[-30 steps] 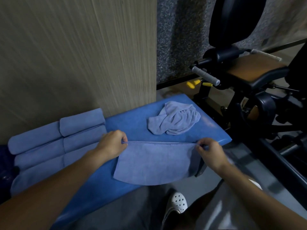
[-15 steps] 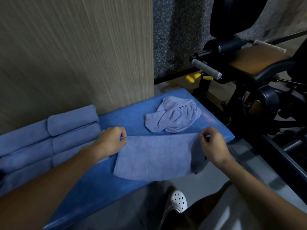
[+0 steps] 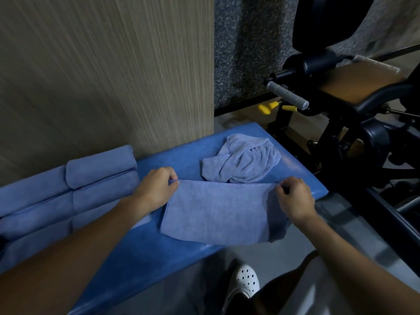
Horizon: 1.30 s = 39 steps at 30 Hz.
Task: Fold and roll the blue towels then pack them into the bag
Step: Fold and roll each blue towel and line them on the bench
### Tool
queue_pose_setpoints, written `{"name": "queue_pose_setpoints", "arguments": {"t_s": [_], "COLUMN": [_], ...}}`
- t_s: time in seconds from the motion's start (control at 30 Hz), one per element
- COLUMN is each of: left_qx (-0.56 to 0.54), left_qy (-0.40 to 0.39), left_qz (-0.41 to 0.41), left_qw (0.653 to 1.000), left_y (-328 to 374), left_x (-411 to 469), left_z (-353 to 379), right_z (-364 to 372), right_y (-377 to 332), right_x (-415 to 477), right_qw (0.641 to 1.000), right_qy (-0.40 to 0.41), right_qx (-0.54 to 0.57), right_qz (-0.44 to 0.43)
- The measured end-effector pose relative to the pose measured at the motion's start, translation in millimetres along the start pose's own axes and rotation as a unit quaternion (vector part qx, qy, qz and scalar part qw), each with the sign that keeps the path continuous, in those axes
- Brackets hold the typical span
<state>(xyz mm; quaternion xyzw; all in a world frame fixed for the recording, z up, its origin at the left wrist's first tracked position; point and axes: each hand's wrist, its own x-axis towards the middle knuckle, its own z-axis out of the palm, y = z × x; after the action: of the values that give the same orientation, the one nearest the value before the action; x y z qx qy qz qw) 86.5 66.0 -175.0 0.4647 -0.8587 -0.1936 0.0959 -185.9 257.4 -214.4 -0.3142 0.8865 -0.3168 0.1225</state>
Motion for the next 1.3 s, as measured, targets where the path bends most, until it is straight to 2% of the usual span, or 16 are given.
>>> {"name": "queue_pose_setpoints", "arguments": {"t_s": [0.13,0.2,0.23,0.3,0.33,0.43,0.5,0.97,1.17,1.3], "left_qx": [0.050,0.065,0.070,0.108,0.128,0.171,0.182,0.176,0.174,0.180], "left_qy": [0.055,0.088,0.087,0.066,0.032,-0.061,-0.081,-0.065,-0.059,-0.033], "left_qz": [0.020,0.102,0.164,0.269,0.277,0.213,0.192,0.101,0.098,0.119], "left_qw": [0.997,0.989,0.980,0.955,0.952,0.960,0.961,0.977,0.978,0.976], "left_y": [6,18,25,32,32,25,20,21,22,25], "left_x": [-9,-24,-33,-47,-51,-54,-55,5,-12,-46], "left_z": [9,19,25,41,49,60,67,76,74,77], "right_z": [0,-1,1,11,18,37,38,55,46,30], "right_y": [-7,-15,-19,-21,-21,-13,-12,-37,-32,-26], "right_x": [-10,-22,-31,-50,-58,-66,-60,35,25,-4], "right_qw": [0.996,0.981,0.968,0.939,0.929,0.916,0.913,0.891,0.877,0.873], "right_qy": [0.034,0.082,0.082,0.025,-0.011,-0.093,-0.116,-0.151,-0.166,-0.132], "right_qx": [-0.076,-0.129,-0.150,-0.207,-0.233,-0.290,-0.298,-0.316,-0.326,-0.317], "right_qz": [-0.025,-0.121,-0.183,-0.273,-0.287,-0.263,-0.255,-0.290,-0.311,-0.346]}}
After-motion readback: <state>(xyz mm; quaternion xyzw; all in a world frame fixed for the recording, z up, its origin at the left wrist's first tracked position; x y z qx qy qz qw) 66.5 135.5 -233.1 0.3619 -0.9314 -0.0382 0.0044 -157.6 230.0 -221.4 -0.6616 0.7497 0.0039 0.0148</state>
